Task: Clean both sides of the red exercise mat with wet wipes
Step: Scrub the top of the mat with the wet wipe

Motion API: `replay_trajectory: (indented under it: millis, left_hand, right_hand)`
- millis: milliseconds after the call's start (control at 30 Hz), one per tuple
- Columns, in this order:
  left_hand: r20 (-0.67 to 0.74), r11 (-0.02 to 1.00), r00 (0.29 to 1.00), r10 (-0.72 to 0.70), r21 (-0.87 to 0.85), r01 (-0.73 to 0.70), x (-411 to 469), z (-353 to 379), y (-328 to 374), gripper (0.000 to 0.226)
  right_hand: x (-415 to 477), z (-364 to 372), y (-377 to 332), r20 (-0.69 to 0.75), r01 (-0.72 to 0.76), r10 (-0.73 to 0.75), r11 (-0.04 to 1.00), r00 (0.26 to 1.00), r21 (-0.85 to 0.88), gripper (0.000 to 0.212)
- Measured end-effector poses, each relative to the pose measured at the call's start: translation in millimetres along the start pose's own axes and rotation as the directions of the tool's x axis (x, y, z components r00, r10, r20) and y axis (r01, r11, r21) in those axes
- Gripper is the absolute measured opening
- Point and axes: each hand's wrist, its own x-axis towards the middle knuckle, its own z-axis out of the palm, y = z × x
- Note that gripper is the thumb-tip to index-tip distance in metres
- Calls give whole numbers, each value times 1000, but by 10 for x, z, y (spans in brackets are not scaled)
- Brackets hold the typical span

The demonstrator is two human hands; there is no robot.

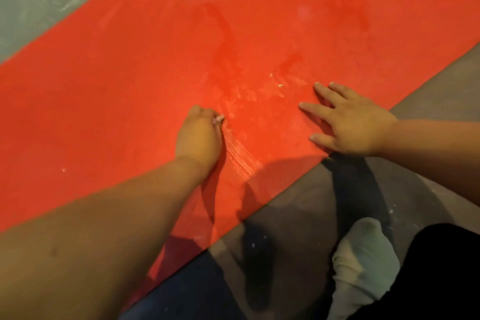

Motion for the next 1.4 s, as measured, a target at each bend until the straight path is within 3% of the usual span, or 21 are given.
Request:
replay_trajectory:
  millis: [67, 200, 300, 367, 467, 533, 633, 733, 800, 833, 867, 933, 1000, 1033, 1100, 1200, 1300, 1333, 1400]
  left_hand:
    - [23, 991, 995, 92, -100, -90, -440, 168, 216, 22]
    - [198, 934, 935, 295, -267, -238, -978, 303, 442, 36]
    - [241, 914, 887, 393, -214, -346, -663, 173, 297, 33]
    - [150, 950, 940, 307, -106, -294, -277, 72, 105, 22]
    - [-38, 999, 999, 36, -8, -36, 148, -62, -130, 20]
    - [-22, 1000, 1000, 20, -22, -21, -10, 7, -37, 21]
    - [133, 963, 962, 240, -158, -218, -680, 190, 285, 28]
    - [260, 857, 832, 489, -323, -402, -960, 241, 371, 29]
    - [293, 791, 736, 610, -277, -545, -751, 190, 303, 29]
    - [280, 802, 752, 597, -219, -556, -574, 132, 263, 28]
    - [235, 853, 820, 522, -157, -498, -357, 69, 210, 25]
    - [95, 963, 958, 271, -28, -269, 106, -2, 49, 24]
    - [20, 995, 995, 100, 3, -100, 245, -21, 16, 26]
    - [37, 995, 995, 96, -19, -96, 138, 21, 100, 24]
    - [127, 968, 962, 240, -100, -228, -328, 154, 365, 23]
    - [285, 876, 847, 449, -328, -354, -877, 254, 581, 32]
    - [340, 819, 747, 572, -293, -494, -596, 175, 383, 37]
    - [318, 819, 755, 573, -236, -523, -415, 105, 292, 38]
    - [211, 890, 864, 456, -88, -448, 2, -24, 95, 31]
  right_hand:
    - [84, -69, 7, -4, -15, 15, 1000, 1000, 18, 75]
    - [173, -202, 37, -1, -66, 66, 996, 998, 53, 71]
    - [162, -173, 35, -27, -62, 64, 997, 998, 43, 71]
    - [144, -142, 42, -38, -65, 67, 996, 997, 55, 71]
    - [137, -121, 62, -37, -68, 70, 996, 997, 62, 71]
    - [163, -125, 63, -44, -68, 72, 995, 996, 75, 71]
    - [220, -157, 46, -64, -73, 80, 992, 995, 107, 70]
    - [292, -193, -32, -63, -58, 65, 993, 996, 103, 68]
    - [329, -203, -85, -57, -68, 73, 993, 996, 94, 68]
    - [336, -201, -104, -56, -70, 75, 993, 996, 91, 68]
    - [333, -198, -117, -59, -73, 78, 993, 995, 92, 68]
    - [318, -183, -103, -62, -77, 83, 992, 995, 96, 69]
    - [306, -177, -68, -62, -74, 80, 993, 995, 94, 69]
    - [308, -181, -52, -62, -68, 74, 993, 995, 91, 69]
    - [311, -199, -38, -56, -61, 66, 995, 996, 83, 69]
    - [322, -210, -51, -49, -60, 64, 995, 997, 75, 70]
    - [319, -204, -58, -63, -53, 56, 997, 996, 52, 70]
    - [315, -197, -57, -69, -52, 55, 997, 996, 49, 70]
    - [307, -191, -50, -72, -58, 62, 997, 995, 56, 70]
